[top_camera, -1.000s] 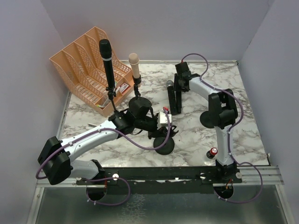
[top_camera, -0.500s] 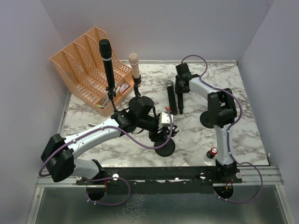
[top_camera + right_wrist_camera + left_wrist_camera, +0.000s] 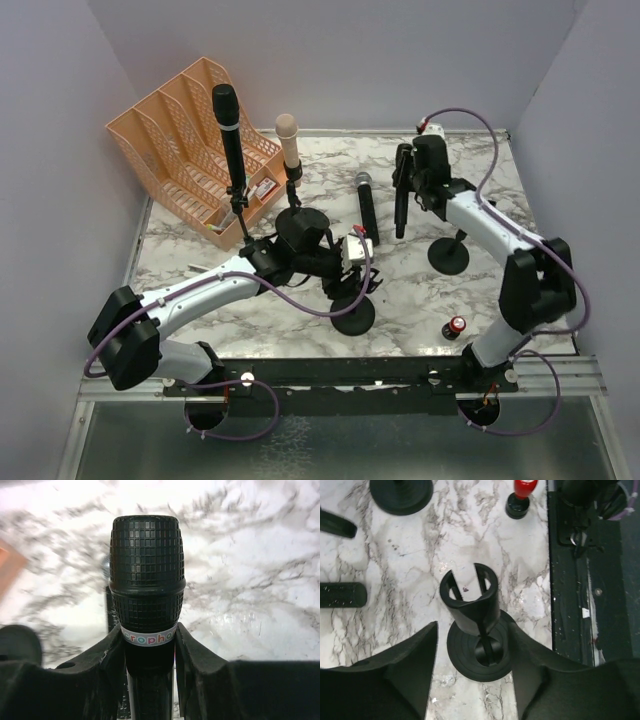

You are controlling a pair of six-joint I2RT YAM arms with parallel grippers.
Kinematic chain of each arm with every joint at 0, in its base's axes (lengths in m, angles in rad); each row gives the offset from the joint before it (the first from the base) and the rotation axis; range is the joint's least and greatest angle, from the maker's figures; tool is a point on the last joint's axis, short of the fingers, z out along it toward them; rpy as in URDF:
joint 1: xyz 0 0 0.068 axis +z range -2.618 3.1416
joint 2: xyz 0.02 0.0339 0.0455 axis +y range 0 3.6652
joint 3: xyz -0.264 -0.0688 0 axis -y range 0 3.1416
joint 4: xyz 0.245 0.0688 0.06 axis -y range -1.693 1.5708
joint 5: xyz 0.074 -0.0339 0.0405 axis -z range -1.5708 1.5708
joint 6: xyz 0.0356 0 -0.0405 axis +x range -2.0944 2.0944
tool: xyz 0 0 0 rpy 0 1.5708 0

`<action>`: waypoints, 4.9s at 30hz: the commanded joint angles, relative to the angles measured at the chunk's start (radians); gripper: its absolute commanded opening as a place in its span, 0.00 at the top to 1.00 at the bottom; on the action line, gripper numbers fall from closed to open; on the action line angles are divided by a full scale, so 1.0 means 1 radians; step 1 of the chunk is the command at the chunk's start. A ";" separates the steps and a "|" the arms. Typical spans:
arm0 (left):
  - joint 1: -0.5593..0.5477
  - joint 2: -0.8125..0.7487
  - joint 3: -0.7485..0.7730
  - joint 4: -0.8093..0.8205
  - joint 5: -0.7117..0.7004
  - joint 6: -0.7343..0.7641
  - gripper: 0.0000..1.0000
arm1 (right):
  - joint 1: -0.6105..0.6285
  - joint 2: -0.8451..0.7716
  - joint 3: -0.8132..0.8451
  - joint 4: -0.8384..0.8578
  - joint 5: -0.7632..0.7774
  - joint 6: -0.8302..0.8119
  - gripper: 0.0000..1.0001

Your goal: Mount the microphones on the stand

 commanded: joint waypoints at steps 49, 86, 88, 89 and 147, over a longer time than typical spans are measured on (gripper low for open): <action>-0.009 0.024 -0.078 0.315 -0.426 -0.264 1.00 | -0.004 -0.558 -0.817 1.524 -0.500 0.367 0.94; -0.009 0.032 -0.097 0.362 -0.489 -0.316 1.00 | 0.028 -0.492 -0.983 1.471 -0.707 0.468 0.96; -0.010 0.035 -0.097 0.362 -0.492 -0.316 1.00 | 0.029 -0.488 -0.996 1.484 -0.718 0.488 0.96; -0.009 0.035 -0.097 0.362 -0.493 -0.316 1.00 | 0.030 -0.487 -0.999 1.488 -0.726 0.494 0.96; -0.010 0.039 -0.138 0.443 -0.584 -0.388 1.00 | 0.152 -0.535 -0.922 0.715 -0.756 0.258 0.99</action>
